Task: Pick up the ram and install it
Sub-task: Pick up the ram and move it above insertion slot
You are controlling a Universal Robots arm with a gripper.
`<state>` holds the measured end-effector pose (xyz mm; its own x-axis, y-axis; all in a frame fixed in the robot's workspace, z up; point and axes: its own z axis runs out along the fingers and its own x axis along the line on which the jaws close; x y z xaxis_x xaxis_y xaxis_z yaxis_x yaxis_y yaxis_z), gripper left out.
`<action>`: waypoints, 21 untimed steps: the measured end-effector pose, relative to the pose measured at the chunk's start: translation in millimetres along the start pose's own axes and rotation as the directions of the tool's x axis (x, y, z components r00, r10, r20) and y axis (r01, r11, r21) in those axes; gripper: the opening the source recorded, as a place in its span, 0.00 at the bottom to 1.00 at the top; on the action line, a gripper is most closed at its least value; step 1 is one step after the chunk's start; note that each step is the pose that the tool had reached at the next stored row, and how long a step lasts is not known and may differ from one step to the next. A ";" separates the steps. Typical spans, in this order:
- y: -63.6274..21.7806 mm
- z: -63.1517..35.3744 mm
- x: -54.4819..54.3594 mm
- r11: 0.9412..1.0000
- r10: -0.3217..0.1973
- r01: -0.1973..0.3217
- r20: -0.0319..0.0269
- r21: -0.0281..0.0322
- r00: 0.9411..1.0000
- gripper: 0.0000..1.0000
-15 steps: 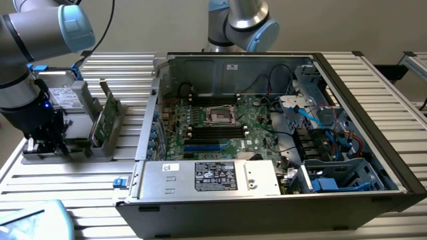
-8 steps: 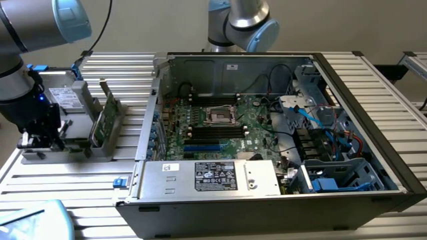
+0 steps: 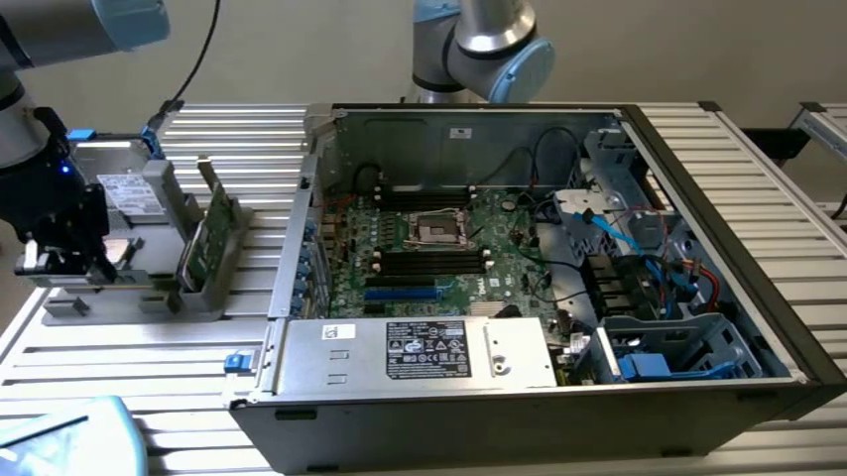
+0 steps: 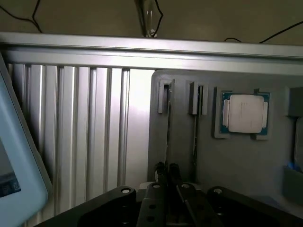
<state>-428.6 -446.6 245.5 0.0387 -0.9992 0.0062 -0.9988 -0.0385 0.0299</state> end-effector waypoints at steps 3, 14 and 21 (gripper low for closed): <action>-6.7 -11.3 0.3 1.000 0.000 0.000 0.003 0.000 1.000 0.14; -46.9 -45.6 2.1 1.000 -0.001 0.001 0.024 0.000 1.000 0.14; -75.0 -69.1 3.4 1.000 -0.001 0.001 0.038 -0.001 0.999 0.14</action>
<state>-351.5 -446.6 312.3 0.0388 -0.9987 -0.0319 -0.9987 -0.0397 0.0311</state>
